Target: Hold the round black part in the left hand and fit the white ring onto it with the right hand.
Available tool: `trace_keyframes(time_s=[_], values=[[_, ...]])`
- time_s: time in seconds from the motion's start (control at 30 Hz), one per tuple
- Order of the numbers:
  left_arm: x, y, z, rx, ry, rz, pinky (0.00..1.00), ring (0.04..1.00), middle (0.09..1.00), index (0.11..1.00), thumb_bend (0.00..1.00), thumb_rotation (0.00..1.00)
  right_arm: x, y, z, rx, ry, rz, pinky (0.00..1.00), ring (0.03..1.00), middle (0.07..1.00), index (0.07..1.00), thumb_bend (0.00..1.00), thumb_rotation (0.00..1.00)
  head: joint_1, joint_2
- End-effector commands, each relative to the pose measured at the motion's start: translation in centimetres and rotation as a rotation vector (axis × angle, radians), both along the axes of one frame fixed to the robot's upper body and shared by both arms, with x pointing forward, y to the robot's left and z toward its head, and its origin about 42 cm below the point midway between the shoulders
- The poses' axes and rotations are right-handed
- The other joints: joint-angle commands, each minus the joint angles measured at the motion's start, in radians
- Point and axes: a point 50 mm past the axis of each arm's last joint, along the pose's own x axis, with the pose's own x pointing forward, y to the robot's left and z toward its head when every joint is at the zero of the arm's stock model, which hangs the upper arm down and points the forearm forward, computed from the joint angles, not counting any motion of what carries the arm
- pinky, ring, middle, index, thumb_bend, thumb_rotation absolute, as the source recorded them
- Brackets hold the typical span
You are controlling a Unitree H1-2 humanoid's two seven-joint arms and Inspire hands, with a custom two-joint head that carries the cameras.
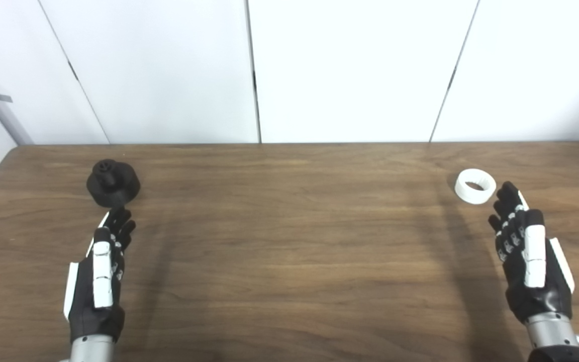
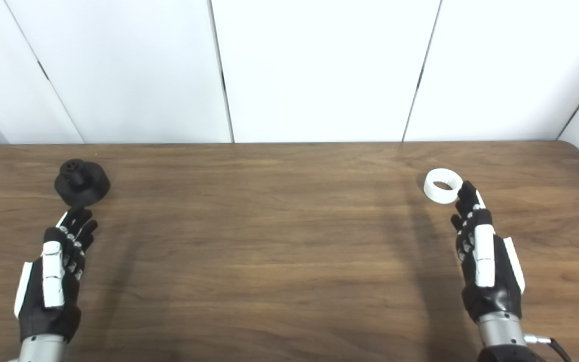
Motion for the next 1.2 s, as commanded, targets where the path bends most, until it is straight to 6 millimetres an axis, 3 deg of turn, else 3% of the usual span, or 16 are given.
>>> trace_keyframes(time_s=[0.0, 0.47, 0.7, 0.83, 1.07, 1.17], values=[[-1.5, -0.1, 0.2, 0.012, -0.007, 0.012, 0.97, 0.927, 0.928, 0.914, 0.58, 0.97, -2.3, -0.5, -0.5, -0.018, 0.022, -0.003, 1.00, 1.000, 0.988, 0.976, 0.56, 1.00, 0.000, 0.001], [-1.5, -0.2, 0.0, 0.014, -0.015, 0.008, 0.99, 0.929, 0.930, 0.914, 0.56, 0.97, -2.3, -0.5, -0.5, -0.017, 0.022, 0.001, 1.00, 1.000, 0.988, 0.979, 0.57, 1.00, 0.021, -0.014], [-1.8, -0.9, -0.5, 0.008, -0.012, 0.010, 0.97, 0.921, 0.921, 0.916, 0.52, 0.99, -2.5, -1.2, -0.7, -0.024, 0.017, 0.005, 1.00, 1.000, 0.995, 0.991, 0.56, 1.00, 0.123, -0.047], [-1.9, -1.3, -1.0, 0.030, -0.003, 0.010, 0.98, 0.915, 0.917, 0.896, 0.55, 0.98, -2.6, -1.6, -0.8, -0.034, 0.018, 0.009, 1.00, 1.000, 1.000, 0.996, 0.58, 1.00, 0.198, -0.082], [-1.9, -2.4, -1.8, 0.024, -0.008, 0.010, 0.96, 0.907, 0.917, 0.909, 0.54, 0.95, -2.6, -2.1, -1.1, -0.034, 0.018, 0.014, 1.00, 1.000, 0.991, 0.987, 0.67, 1.00, 0.289, -0.142], [-1.9, -2.8, -2.1, 0.019, -0.002, 0.012, 0.96, 0.903, 0.915, 0.908, 0.55, 0.93, -2.6, -2.3, -1.4, -0.046, 0.012, 0.019, 1.00, 0.982, 0.976, 0.973, 0.61, 1.00, 0.309, -0.167]])
